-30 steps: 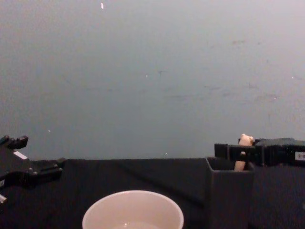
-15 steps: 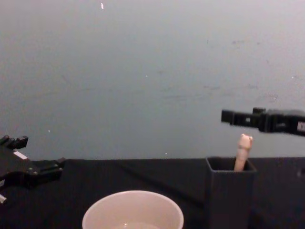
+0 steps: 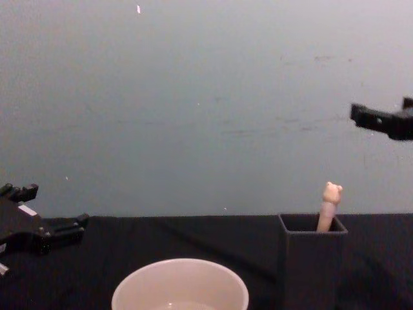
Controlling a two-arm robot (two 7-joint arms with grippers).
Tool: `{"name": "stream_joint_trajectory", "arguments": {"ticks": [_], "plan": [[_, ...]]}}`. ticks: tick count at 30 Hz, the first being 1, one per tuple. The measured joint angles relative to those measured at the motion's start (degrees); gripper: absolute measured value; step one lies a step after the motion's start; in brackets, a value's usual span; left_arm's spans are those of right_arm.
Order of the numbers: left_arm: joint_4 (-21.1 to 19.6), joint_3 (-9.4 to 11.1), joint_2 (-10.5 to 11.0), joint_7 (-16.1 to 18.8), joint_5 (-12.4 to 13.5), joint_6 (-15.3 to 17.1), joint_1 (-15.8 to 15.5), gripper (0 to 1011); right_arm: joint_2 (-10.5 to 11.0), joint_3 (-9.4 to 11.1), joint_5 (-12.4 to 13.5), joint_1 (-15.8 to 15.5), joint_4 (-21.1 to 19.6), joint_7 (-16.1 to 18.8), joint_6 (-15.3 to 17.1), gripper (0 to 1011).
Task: Pick up the stirring spoon with one hand, stir inside the cup, then place it back in its original position.
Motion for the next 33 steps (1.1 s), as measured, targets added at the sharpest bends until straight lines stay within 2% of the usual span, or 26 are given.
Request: {"name": "stream_joint_trajectory", "arguments": {"ticks": [6, 9, 18, 33], "plan": [[0.0, 0.0, 0.0, 0.0, 0.0, 0.0, 0.0, 1001, -0.59, 0.55, -4.78, -2.02, 3.06, -4.95, -0.62, 1002], [0.0, 0.0, 0.0, 0.0, 0.0, 0.0, 0.0, 1002, -0.94, 0.88, -5.51, -3.2, 4.59, -6.01, 0.57, 1002], [0.0, 0.0, 0.0, 0.0, 0.0, 0.0, 0.0, 1001, -1.66, 0.79, -6.99, -6.05, 6.95, -6.29, 3.69, 1002], [0.0, 0.0, 0.0, 0.0, 0.0, 0.0, 0.0, 1001, -2.1, 1.2, -7.1, -6.33, 7.25, -5.83, 4.19, 1002]]}}
